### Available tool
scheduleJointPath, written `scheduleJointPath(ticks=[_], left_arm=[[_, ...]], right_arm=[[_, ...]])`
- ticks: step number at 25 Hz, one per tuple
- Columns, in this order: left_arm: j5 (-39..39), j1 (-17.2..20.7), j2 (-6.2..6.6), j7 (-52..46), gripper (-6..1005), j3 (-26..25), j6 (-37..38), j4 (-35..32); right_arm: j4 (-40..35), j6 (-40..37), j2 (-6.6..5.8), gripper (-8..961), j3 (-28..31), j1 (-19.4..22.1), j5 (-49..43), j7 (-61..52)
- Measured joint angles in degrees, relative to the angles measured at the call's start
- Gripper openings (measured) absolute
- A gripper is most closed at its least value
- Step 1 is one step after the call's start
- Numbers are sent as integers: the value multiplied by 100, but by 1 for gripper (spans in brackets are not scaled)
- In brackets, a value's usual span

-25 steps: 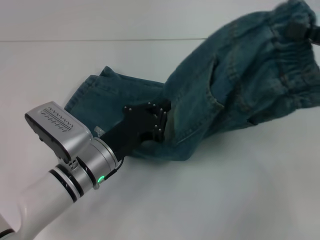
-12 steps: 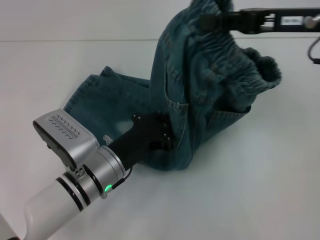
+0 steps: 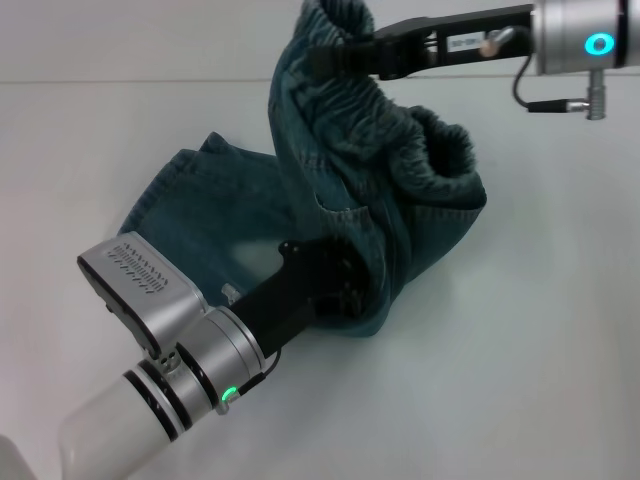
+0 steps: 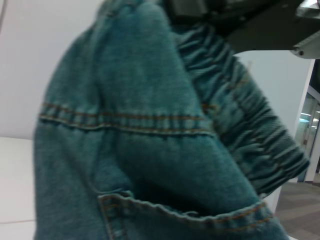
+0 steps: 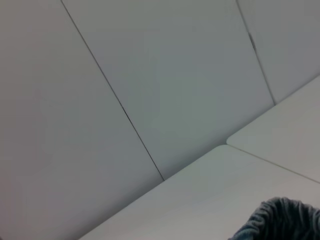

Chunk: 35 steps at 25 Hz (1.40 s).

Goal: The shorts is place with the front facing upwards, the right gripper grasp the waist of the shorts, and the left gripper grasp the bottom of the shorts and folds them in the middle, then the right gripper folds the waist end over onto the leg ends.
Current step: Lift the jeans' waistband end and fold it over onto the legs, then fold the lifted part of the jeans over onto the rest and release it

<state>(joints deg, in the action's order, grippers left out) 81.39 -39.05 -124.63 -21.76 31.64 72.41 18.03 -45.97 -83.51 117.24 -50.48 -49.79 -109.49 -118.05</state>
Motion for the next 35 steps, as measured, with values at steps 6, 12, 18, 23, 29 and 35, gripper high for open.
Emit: scheduleJointPath(ticks=[6, 12, 18, 23, 29, 35], left_arm=[[18, -15, 0, 46, 22, -30, 21, 181], [443, 0, 0, 59, 22, -341, 5, 258], [612, 250, 0, 252, 22, -727, 59, 362], [615, 789, 0, 1361, 23, -1323, 180, 684], [615, 1261, 0, 1782, 23, -1740, 240, 738], [615, 1527, 0, 2203, 23, -1987, 447, 814]], right_arm=[[110, 333, 113, 110, -328, -198, -2, 77], [232, 528, 196, 123, -514, -348, -3, 156], [521, 779, 223, 135, -637, -486, 44, 297], [863, 955, 239, 146, -646, -614, 127, 481], [1138, 1194, 264, 158, -837, -823, 157, 682], [1363, 1602, 266, 171, -1502, -1077, 114, 317]])
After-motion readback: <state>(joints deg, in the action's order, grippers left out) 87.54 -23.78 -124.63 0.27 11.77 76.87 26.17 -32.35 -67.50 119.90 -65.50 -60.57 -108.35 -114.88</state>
